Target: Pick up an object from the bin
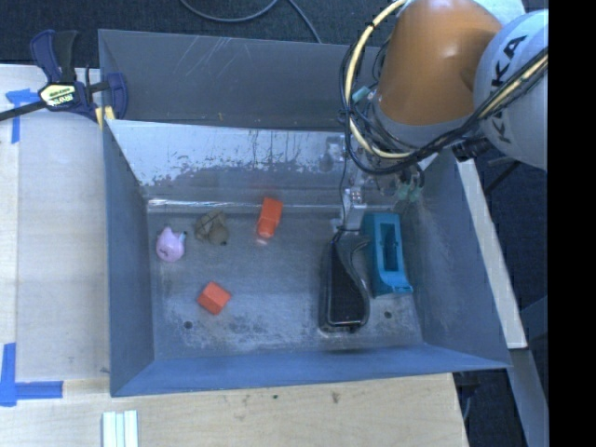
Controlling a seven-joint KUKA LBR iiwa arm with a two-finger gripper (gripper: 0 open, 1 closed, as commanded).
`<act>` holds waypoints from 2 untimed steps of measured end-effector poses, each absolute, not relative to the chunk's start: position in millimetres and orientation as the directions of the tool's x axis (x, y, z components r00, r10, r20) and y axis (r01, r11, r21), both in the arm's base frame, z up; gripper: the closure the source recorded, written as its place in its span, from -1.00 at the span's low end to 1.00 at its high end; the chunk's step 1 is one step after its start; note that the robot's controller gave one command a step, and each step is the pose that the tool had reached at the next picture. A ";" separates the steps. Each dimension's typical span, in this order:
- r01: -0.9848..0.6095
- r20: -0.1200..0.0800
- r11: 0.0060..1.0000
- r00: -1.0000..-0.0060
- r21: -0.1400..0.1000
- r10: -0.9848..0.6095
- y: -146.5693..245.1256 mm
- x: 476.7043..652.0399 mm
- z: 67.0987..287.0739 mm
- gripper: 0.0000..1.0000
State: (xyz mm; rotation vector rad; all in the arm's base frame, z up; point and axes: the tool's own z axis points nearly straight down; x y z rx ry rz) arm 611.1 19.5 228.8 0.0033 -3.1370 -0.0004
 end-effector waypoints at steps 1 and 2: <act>-0.002 -0.004 1.000 -1.000 0.001 -0.002 19.5 612.4 233.9 -1.00; 0.019 -0.006 1.000 -1.000 0.001 0.019 48.5 609.2 183.1 -1.00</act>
Offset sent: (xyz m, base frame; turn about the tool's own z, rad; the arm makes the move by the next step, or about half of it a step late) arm -0.0059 0.0421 -0.0690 0.0261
